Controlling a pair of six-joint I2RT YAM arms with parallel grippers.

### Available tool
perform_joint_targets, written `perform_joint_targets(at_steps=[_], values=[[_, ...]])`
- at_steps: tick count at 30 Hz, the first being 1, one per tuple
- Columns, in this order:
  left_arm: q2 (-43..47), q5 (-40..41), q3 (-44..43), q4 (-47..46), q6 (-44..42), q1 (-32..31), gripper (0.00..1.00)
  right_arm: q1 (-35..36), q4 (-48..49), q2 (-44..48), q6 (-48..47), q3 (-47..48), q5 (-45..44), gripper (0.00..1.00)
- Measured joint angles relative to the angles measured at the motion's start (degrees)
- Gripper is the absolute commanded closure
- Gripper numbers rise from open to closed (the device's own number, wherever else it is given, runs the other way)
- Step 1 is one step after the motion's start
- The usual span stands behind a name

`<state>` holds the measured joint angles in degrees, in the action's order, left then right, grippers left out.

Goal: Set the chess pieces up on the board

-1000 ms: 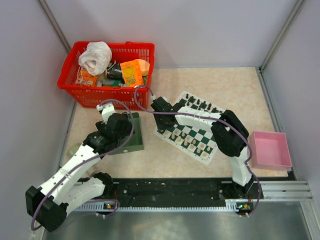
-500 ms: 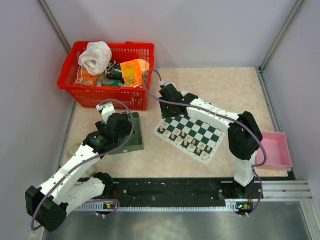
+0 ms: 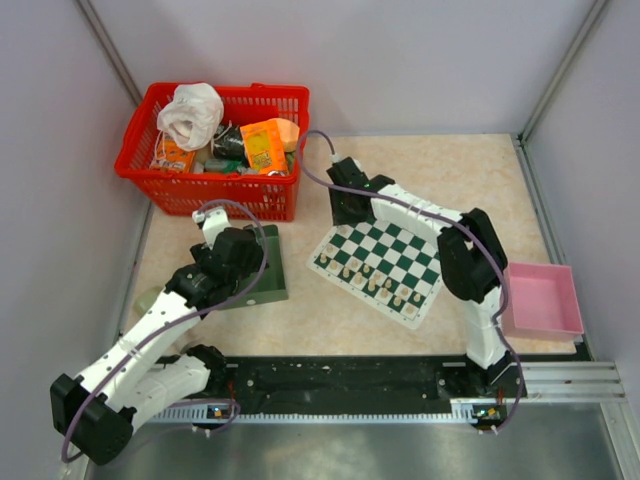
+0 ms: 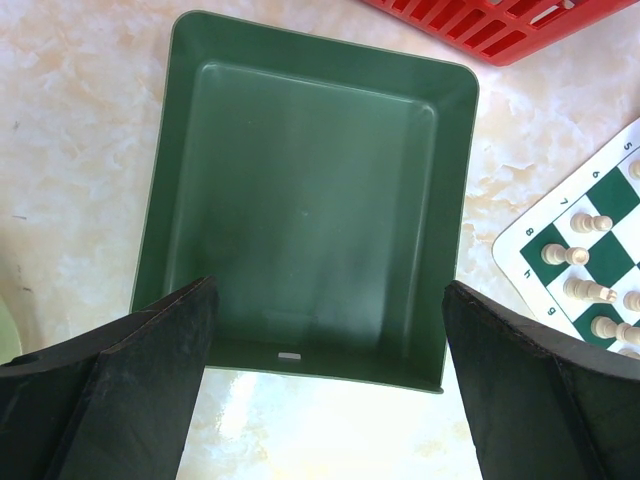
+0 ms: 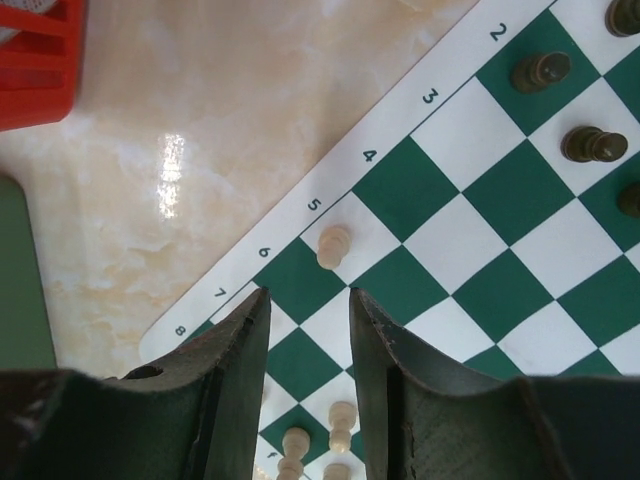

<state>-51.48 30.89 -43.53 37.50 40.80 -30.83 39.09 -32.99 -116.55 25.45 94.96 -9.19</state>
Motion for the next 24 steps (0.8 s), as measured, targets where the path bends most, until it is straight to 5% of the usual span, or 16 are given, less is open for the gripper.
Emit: perform_joint_targets(at_steps=[24], values=[[-0.04,0.02,0.00,0.20,-0.24,0.04,0.01,-0.39,-1.33,-6.01,-1.73,2.78,0.02,0.73]])
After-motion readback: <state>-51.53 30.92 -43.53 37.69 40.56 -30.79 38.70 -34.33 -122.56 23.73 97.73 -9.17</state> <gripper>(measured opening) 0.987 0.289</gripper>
